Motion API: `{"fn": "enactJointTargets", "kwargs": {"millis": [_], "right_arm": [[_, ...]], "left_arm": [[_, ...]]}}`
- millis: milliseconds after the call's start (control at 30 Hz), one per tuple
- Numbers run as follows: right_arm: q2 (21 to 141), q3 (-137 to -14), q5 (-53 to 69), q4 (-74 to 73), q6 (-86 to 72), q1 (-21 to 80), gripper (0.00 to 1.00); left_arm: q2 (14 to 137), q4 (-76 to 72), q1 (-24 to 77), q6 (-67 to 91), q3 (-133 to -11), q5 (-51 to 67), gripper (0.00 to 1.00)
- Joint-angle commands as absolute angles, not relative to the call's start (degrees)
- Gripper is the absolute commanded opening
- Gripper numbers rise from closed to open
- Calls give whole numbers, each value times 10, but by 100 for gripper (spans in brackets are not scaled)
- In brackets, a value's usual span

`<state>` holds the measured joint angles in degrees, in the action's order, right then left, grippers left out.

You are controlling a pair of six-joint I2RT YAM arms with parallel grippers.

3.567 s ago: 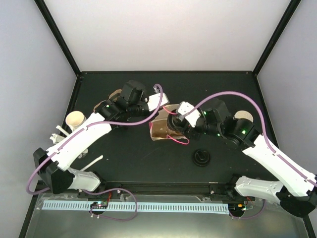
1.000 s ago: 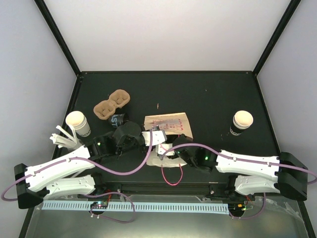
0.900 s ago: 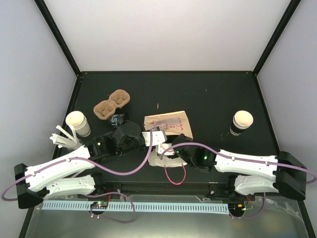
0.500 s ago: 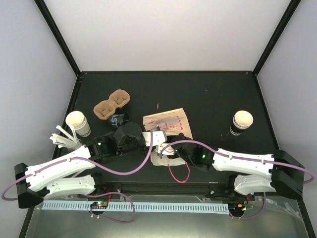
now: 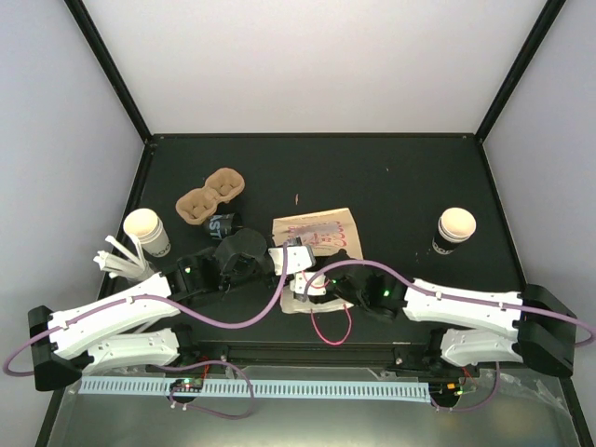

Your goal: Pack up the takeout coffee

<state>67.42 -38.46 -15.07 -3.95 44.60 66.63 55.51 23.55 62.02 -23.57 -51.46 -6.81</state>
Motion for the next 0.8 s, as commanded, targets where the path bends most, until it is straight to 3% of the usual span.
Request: {"fn": "enactJointTargets", "kwargs": {"millis": [0, 400, 767], "right_arm": [[692, -404, -133, -15, 428, 668, 44], [727, -390, -167, 79, 446, 667, 43], [672, -374, -191, 3, 470, 700, 41]], "left_arm": [[554, 208, 627, -219, -530, -39, 2], [555, 203, 627, -196, -531, -31, 2], [605, 242, 625, -136, -587, -127, 2]]}}
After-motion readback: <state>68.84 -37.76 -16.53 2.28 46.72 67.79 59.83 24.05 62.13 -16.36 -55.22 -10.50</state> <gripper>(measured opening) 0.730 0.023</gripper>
